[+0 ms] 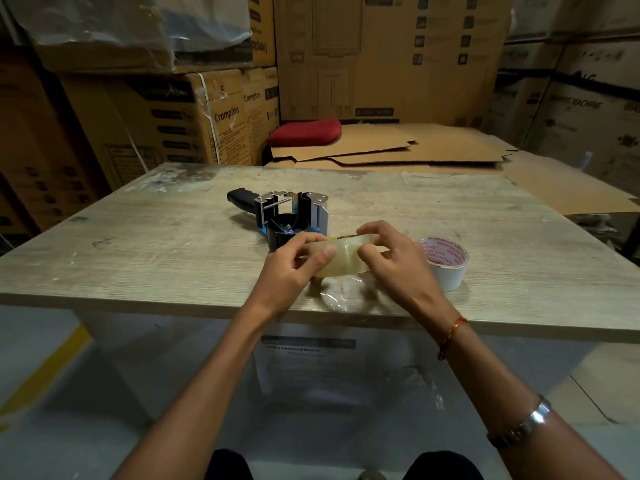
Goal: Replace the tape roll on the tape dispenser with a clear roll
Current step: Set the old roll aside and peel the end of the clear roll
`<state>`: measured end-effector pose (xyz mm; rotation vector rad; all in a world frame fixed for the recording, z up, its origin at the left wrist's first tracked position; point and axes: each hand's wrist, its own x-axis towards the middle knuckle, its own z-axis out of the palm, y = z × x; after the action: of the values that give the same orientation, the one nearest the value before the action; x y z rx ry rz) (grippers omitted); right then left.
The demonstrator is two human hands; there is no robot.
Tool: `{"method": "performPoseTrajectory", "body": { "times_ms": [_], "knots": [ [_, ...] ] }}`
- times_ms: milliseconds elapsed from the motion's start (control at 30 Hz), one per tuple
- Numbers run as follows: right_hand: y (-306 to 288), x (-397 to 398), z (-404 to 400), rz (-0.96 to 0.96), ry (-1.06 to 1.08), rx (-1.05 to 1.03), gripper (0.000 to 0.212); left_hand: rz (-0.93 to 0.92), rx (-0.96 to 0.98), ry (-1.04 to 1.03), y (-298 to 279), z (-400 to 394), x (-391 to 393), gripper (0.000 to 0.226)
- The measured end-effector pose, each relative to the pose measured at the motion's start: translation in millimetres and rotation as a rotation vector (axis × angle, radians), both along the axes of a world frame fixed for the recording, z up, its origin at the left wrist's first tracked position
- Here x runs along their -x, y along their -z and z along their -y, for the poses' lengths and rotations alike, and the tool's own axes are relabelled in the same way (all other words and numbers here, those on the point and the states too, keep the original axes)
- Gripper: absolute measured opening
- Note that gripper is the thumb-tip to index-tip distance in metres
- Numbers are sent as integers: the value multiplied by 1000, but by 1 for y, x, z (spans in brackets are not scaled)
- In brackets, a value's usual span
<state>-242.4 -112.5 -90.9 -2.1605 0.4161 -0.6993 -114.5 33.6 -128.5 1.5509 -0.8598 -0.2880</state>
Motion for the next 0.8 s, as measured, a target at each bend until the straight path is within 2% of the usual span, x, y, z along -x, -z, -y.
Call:
{"method": "performPoseTrajectory", "body": {
  "times_ms": [100, 233, 333, 400, 533, 667, 800],
  "knots": [
    [3, 0, 2, 33, -18, 7, 36, 48, 10, -38, 0, 2, 1, 38],
    [6, 3, 8, 84, -18, -43, 49, -6, 40, 10, 0, -1, -3, 39],
    [10, 3, 7, 89, -30, -58, 47, -8, 16, 23, -4, 0, -1, 38],
    [13, 1, 4, 85, -27, -37, 44, -25, -14, 47, -6, 2, 2, 45],
    [14, -4, 0, 100, -3, -17, 39, 56, -118, 23, -6, 4, 4, 71],
    [14, -5, 1, 108, -7, -60, 39, -76, -25, -16, -8, 3, 4, 66],
    [14, -6, 7, 184, 3, -197, 32, -174, 75, 36, -13, -1, 8, 57]
  ]
}}
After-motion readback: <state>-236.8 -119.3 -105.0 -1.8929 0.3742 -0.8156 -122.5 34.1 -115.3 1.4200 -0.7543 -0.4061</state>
